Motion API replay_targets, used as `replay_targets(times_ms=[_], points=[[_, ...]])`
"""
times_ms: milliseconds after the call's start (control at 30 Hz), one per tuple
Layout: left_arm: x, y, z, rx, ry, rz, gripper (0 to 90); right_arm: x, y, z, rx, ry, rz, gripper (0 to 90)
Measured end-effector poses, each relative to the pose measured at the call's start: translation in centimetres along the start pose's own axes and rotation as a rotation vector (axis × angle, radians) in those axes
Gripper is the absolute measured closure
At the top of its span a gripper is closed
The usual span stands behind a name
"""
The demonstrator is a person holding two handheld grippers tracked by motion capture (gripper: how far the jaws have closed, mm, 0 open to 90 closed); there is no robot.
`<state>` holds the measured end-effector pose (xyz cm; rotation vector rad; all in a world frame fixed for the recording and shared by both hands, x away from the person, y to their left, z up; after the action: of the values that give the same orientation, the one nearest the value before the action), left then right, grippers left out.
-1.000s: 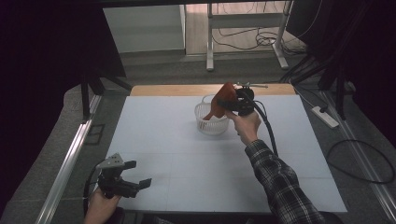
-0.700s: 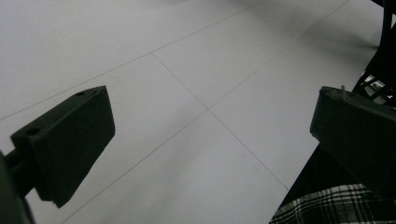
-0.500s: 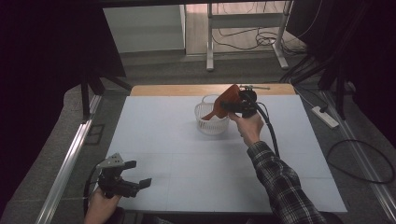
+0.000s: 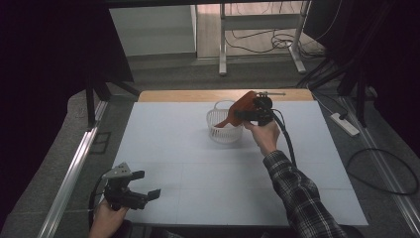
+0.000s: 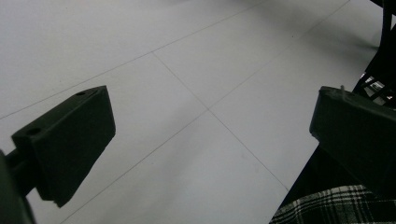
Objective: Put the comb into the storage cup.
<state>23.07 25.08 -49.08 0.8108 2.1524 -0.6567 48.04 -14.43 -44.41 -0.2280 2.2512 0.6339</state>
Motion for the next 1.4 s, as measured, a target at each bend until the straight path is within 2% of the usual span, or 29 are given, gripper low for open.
replay_targets(times_ms=[167, 533, 733, 1133, 1267, 1300, 1400], points=[[0.0, 0.0, 0.0, 0.001, 0.0, -0.001, 0.2, 0.0, 0.0, 0.0, 0.028, -0.001, -0.022, 21.6], [0.0, 0.0, 0.0, 0.001, -0.001, -0.003, 0.2, 0.1, 0.1, 0.0, 0.043, 0.014, -0.057, 18.4], [0.0, 0.0, 0.0, 0.001, -0.001, -0.003, 0.2, 0.0, 0.0, -0.2, 0.034, 0.027, -0.068, 17.6], [0.0, 0.0, 0.0, 0.001, 0.0, -0.004, 0.2, -0.4, 0.0, -1.0, -0.014, 0.035, -0.09, 16.2], [0.0, 0.1, 0.0, 0.002, -0.002, -0.007, 0.2, -0.4, 0.0, -1.1, -0.009, 0.047, -0.12, 14.2], [0.0, 0.1, 0.0, 0.002, -0.003, -0.008, 0.2, -0.3, 0.1, -1.1, 0.003, 0.061, -0.143, 12.3], [0.0, 0.1, 0.0, 0.003, -0.003, -0.008, 0.2, -0.2, 0.2, -1.2, 0.018, 0.073, -0.169, 10.4]])
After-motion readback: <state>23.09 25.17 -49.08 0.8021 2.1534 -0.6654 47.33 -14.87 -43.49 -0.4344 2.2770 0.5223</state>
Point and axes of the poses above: each handheld gripper's, and its own axes: z roughly forward along the jaws, x roughly out of its underside, y roughly to its left, the point moved 1 cm from there along z, roughly forward along the jaws, and after that the axes turned 6 degrees about z, right-handed, at the moved point
